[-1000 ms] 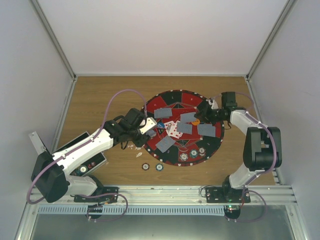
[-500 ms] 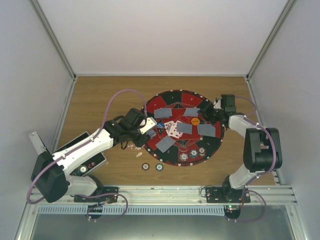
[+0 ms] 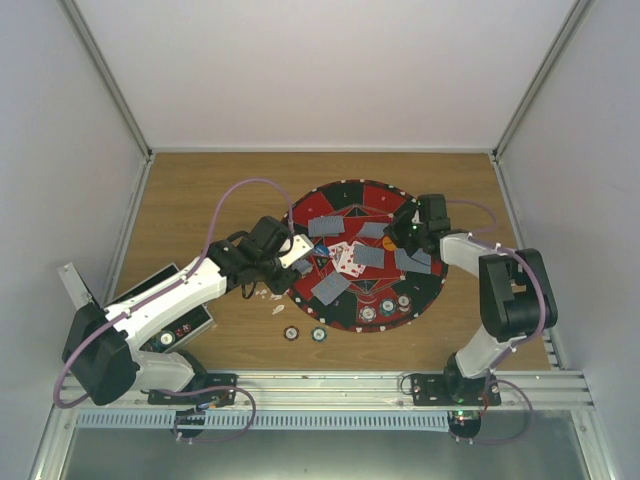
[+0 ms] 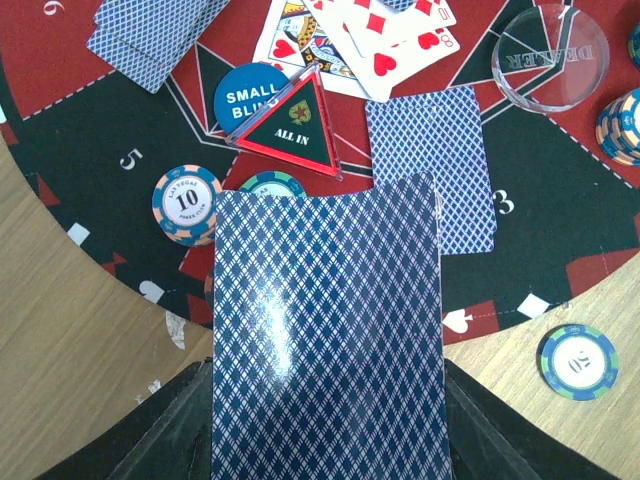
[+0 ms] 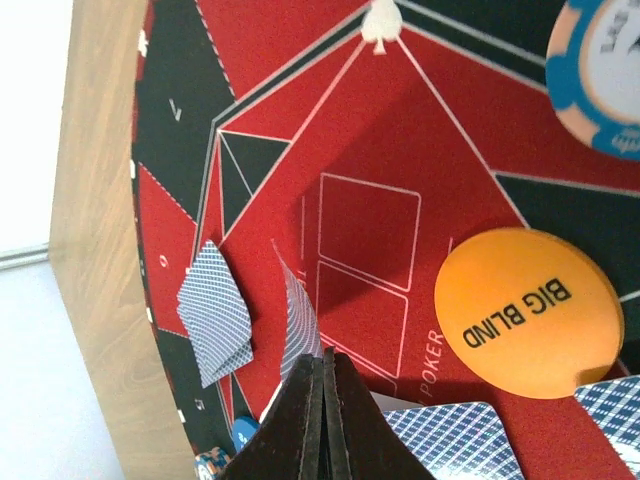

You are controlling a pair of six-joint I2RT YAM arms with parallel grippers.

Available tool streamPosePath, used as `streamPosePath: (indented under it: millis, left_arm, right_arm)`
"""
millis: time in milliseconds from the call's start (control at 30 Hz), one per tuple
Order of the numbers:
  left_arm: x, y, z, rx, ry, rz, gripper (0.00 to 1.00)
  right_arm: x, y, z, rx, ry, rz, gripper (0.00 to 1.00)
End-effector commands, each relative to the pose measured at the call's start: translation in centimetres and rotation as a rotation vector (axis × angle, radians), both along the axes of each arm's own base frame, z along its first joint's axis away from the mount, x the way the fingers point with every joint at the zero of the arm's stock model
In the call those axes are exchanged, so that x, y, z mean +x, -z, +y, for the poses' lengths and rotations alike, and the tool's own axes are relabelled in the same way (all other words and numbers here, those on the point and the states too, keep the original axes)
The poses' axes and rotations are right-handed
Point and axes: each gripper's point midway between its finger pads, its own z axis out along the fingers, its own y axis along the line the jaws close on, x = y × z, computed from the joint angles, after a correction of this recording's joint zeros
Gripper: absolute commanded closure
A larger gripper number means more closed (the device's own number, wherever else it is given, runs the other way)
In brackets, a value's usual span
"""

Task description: Distribute texas hold em gaming equipment

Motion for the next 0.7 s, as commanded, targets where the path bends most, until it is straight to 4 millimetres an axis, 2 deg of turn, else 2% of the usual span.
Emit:
streamPosePath:
  millis: [0,233,367,500,667]
  left_arm:
    - [0.5,-1.2,-0.6,-0.047,-0.005,-0.055,0.46]
    - [0.4,-1.1,-0.5,-0.049,-0.004,-0.053,0.46]
    - [0.4,-1.1,-0.5,-0.051,-0.007,-0.054,0.46]
    - [0.4,-1.1,-0.5,-0.053,-0.011,-0.056,0.46]
    - [1.0,-0.7,0.1,-0.03,-0.06,-0.064,0.46]
  right_arm:
    - [-0.6,1.6,0.4,-0.026,0.052,0.056,0.99]
    - [-1.4,2.5,0.5,-0.043,0.063,0.097,0.99]
    - [-1.7,2.3,0.8,-0.049,0.049,0.1,0.88]
    - [-1.7,1.3,1.1,-0.06,0.033,0.075,0.74]
    - [-1.8,-0.3,0.5,-0.101,0.039,0.047,0.49]
